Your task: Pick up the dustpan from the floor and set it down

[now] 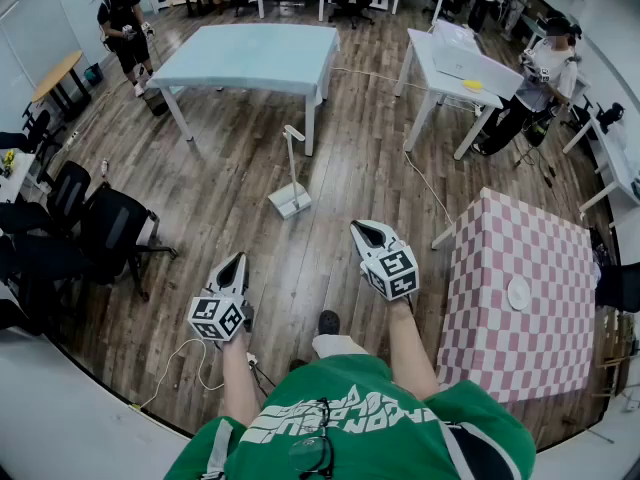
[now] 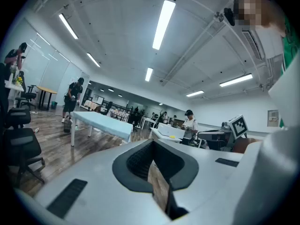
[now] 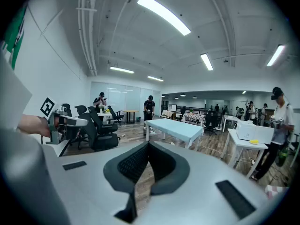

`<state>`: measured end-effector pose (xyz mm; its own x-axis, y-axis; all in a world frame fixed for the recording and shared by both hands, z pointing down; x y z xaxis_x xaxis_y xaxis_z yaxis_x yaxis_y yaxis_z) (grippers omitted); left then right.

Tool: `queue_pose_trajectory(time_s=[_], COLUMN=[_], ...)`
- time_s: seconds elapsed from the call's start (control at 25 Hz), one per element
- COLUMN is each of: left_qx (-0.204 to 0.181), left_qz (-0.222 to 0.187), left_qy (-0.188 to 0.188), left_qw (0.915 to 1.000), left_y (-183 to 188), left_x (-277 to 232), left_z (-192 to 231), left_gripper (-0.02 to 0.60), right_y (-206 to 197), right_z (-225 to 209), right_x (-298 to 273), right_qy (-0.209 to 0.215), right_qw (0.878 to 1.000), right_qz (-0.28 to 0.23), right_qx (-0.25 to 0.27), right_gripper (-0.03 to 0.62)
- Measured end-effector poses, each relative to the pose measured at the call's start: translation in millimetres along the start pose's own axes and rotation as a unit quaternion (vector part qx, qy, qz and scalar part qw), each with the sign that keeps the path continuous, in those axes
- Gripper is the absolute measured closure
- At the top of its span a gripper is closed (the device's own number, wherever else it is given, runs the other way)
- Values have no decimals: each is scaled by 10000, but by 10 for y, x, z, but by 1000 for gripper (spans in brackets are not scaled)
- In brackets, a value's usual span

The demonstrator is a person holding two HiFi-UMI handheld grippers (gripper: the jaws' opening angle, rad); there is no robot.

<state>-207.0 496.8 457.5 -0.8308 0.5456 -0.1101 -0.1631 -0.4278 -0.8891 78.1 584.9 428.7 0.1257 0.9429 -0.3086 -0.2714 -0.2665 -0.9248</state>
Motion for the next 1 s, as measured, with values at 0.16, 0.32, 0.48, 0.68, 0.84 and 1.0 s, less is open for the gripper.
queue_pose_trajectory(time_s=[0.16, 0.32, 0.48, 0.68, 0.84, 1.0], left_qx=[-28, -38, -103, -327, -474, -432], left_qz=[23, 8, 1, 46, 131, 125], left_qy=[44, 120, 155, 64, 24, 45], left_qw=[10000, 9999, 9998, 9994, 9988, 9990], left_y=[67, 141, 156, 292, 346, 315], left_x=[-135, -288, -516, -1026, -1390, -1601], left_z=[40, 92, 143, 151, 89, 1], left_gripper=[578, 578, 578, 578, 578, 578], right_y=[3, -15, -105, -153, -235, -310], right_z=[-129, -290, -507, -898, -1137, -1343], right_x=[-78, -212, -376, -690, -837, -934], right_qy=[5, 51, 104, 177, 254, 261], right_qw=[10000, 9999, 9998, 9998, 9994, 9993], right_qz=[53, 84, 71, 117, 218, 271], right_qx=[-39, -59, -125, -29, 36, 0], right_gripper=[586, 586, 586, 586, 586, 586])
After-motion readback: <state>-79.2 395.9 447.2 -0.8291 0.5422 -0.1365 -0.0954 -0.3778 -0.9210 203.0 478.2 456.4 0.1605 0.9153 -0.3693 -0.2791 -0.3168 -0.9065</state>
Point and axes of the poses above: the fingertips, and each gripper's own axes: x backward along the fingers, z to its left, y out of its top, the point moved 4 cm from there along x, backward along the fingers, and after that the axes turned 9 degrees about x, right-handed, at the moved point
